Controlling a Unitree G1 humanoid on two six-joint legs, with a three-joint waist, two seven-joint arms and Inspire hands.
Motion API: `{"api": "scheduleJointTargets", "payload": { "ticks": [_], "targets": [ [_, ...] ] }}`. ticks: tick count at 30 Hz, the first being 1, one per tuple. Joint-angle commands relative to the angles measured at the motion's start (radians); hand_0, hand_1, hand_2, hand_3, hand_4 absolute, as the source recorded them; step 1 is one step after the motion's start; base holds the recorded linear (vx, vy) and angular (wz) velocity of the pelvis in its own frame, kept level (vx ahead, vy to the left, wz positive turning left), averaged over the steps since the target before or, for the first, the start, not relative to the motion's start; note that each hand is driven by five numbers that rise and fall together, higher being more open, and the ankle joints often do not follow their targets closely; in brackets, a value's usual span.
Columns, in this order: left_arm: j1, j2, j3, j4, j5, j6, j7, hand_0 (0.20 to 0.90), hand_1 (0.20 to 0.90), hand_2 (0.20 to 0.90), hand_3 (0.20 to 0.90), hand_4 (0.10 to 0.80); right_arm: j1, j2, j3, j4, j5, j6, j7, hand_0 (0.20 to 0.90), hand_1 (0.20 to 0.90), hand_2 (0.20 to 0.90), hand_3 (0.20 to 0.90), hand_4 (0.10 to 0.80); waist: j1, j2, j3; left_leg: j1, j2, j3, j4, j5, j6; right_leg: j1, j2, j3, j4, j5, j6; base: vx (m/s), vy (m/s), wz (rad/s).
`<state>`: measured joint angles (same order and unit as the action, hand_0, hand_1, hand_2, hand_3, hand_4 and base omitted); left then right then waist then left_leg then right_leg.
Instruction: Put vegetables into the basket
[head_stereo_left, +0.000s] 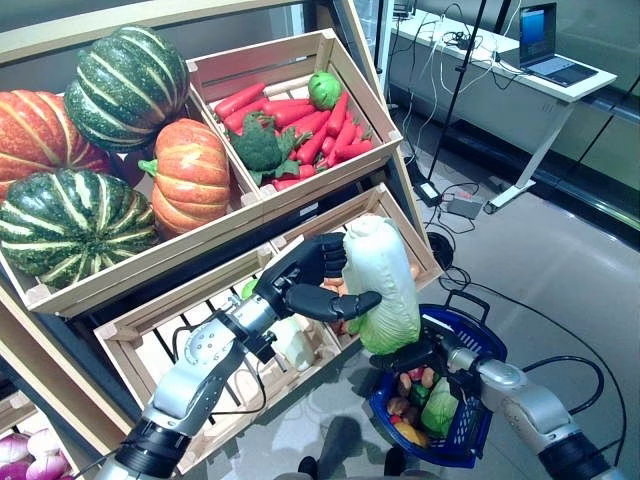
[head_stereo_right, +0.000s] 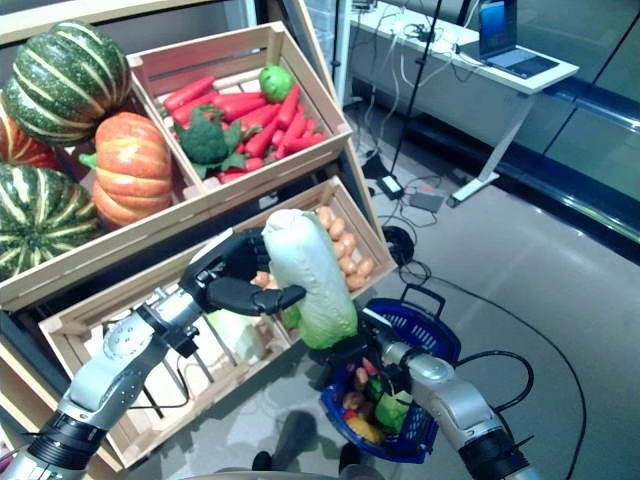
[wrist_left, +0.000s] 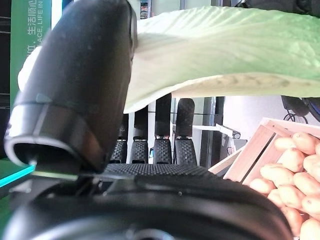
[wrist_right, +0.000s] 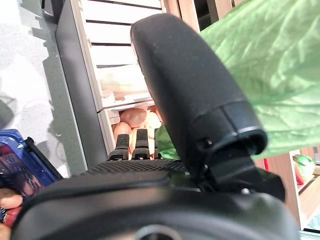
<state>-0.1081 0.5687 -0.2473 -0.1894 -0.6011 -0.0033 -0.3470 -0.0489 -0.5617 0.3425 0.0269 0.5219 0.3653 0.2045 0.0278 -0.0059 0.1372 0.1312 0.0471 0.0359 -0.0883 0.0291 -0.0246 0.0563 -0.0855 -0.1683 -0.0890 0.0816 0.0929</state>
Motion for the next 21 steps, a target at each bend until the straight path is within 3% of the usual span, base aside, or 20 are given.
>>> {"api": "scheduleJointTargets", "payload": {
  "ticks": [1,8,10,12,21],
  "targets": [
    [-0.098,-0.008,0.033,-0.062,-0.061,-0.064,-0.038,0.3,0.3,0.3,0.3,0.4,-0.064,0.005,-0.022,-0.136,0.099,-0.178,0.024,0.9,0.9,0.9,0.9,0.8,0.009,-0.034,-0.063,-0.013,-0.008,-0.023,0.001,-0.056,-0.019,0.062,-0.059,0.017,0.004,-0.042,0.064,0.0,0.0,0.0],
    [-0.095,-0.009,0.031,-0.04,-0.056,-0.068,-0.048,0.3,0.3,0.3,0.3,0.4,-0.064,0.028,-0.03,-0.152,0.143,-0.22,0.037,0.9,0.9,0.9,0.9,0.8,0.01,-0.03,-0.065,-0.011,-0.009,-0.024,0.001,-0.059,-0.018,0.063,-0.06,0.014,0.005,-0.046,0.064,0.0,0.0,0.0],
    [-0.092,-0.013,0.033,-0.039,-0.053,-0.067,-0.052,0.3,0.3,0.3,0.3,0.4,-0.062,0.03,-0.03,-0.151,0.142,-0.223,0.038,0.766,0.766,0.766,0.766,0.711,0.01,-0.03,-0.065,-0.011,-0.008,-0.025,0.001,-0.058,-0.018,0.063,-0.06,0.013,0.005,-0.045,0.064,0.0,0.0,0.0],
    [-0.089,-0.013,0.035,-0.042,-0.053,-0.065,-0.054,0.3,0.3,0.3,0.3,0.4,-0.056,0.033,-0.033,-0.151,0.146,-0.225,0.037,0.3,0.3,0.3,0.3,0.4,0.011,-0.03,-0.067,-0.012,-0.008,-0.024,0.001,-0.059,-0.018,0.064,-0.06,0.014,0.003,-0.046,0.064,0.0,0.0,0.0],
    [-0.092,-0.01,0.026,-0.037,-0.041,-0.061,-0.057,0.3,0.3,0.3,0.3,0.4,-0.059,0.039,-0.031,-0.145,0.162,-0.237,0.041,0.3,0.3,0.3,0.3,0.4,0.01,-0.03,-0.066,-0.013,-0.008,-0.024,0.001,-0.058,-0.018,0.063,-0.06,0.012,0.004,-0.047,0.062,0.0,0.0,0.0]
  ]
}}
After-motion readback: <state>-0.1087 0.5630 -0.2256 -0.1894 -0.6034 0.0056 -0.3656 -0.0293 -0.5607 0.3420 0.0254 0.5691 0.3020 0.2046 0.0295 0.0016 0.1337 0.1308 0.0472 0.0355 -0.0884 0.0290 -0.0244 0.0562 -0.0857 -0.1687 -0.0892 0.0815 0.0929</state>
